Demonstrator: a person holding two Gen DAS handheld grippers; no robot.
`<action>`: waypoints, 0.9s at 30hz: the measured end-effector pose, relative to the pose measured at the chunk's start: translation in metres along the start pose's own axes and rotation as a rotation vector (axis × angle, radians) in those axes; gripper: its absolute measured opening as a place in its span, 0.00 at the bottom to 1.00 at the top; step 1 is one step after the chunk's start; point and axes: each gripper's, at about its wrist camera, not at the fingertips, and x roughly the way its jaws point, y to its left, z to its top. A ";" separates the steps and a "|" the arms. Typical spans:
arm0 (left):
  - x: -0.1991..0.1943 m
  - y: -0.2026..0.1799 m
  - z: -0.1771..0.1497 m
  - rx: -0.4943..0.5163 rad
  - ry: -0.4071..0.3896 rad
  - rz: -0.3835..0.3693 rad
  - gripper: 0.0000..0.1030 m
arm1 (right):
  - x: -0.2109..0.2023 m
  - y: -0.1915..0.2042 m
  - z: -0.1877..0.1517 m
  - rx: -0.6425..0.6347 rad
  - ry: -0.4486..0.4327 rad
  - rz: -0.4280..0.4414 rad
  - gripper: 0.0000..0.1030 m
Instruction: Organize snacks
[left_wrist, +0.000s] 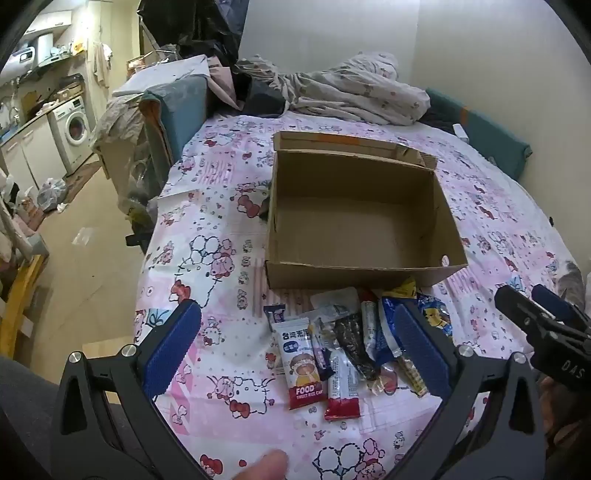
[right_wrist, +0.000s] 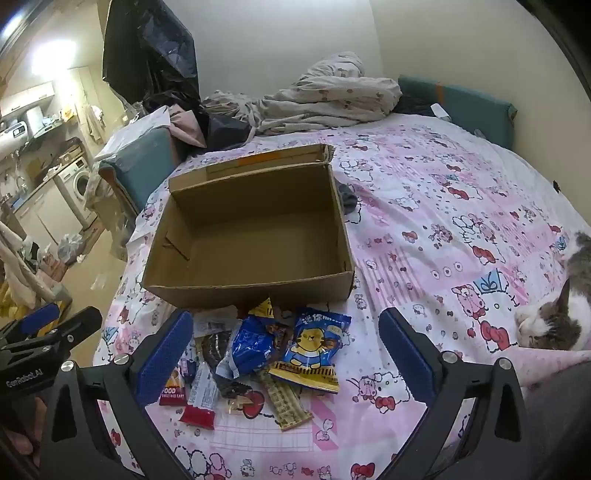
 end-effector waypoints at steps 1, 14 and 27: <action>0.000 0.000 -0.001 0.001 0.002 0.005 1.00 | -0.001 0.000 0.000 0.001 -0.006 0.004 0.99; 0.001 -0.001 0.000 -0.010 0.008 0.005 1.00 | -0.001 0.000 -0.003 0.012 -0.006 0.017 0.99; 0.000 0.004 0.002 -0.020 0.002 0.008 1.00 | -0.003 -0.001 0.001 0.027 -0.004 0.019 0.99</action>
